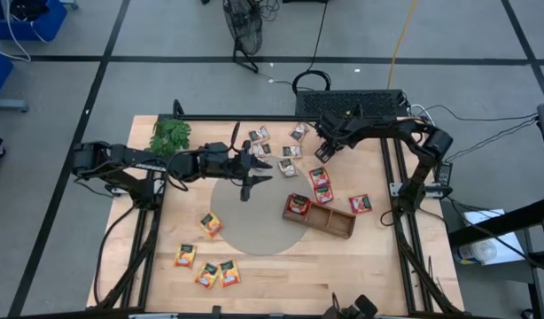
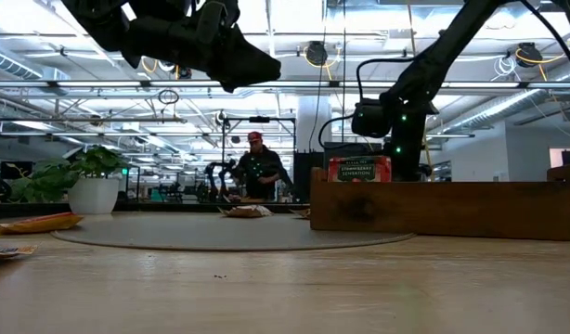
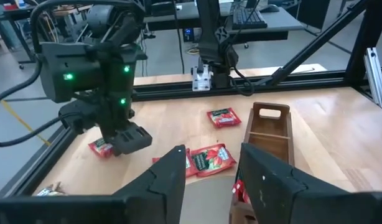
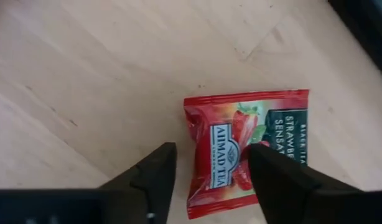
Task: Pick & Place Tea
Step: Put the red tea bag into the left section of the wooden organizer
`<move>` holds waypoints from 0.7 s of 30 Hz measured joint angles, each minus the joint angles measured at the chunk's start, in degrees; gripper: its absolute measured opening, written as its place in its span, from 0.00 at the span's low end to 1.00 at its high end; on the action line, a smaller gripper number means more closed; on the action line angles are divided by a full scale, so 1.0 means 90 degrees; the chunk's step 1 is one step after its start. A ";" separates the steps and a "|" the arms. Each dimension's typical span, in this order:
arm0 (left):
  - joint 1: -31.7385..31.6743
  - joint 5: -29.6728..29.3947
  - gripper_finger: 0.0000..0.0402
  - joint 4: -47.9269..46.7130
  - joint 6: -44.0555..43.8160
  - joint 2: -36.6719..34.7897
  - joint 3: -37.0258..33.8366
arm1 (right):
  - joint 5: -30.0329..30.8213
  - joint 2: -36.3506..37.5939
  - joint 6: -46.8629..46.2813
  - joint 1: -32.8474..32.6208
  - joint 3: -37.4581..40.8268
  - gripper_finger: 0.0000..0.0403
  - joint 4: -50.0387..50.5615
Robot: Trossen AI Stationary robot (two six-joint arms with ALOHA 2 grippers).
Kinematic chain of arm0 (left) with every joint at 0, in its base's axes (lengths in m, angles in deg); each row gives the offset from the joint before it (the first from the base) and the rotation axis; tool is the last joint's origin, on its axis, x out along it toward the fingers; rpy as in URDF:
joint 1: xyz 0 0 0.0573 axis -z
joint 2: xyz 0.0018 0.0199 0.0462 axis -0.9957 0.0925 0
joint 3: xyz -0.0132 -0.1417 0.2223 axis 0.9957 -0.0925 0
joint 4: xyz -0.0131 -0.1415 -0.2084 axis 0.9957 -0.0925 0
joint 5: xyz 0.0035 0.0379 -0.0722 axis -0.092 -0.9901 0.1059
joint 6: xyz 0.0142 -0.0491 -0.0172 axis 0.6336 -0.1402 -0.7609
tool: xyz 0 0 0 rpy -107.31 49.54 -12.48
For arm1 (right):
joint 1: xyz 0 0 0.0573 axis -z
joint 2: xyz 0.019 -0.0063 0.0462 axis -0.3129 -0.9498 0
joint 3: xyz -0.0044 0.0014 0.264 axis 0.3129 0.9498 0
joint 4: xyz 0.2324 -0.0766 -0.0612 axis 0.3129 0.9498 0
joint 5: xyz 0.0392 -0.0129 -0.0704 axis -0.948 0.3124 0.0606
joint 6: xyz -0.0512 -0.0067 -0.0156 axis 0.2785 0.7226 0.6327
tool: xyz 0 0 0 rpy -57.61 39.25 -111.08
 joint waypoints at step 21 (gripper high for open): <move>0.0000 -0.0277 0.39 -0.0122 -0.0652 0.0005 0.0000 | 0.2572 0.0880 0.1967 -0.1609 0.0044 0.01 0.0031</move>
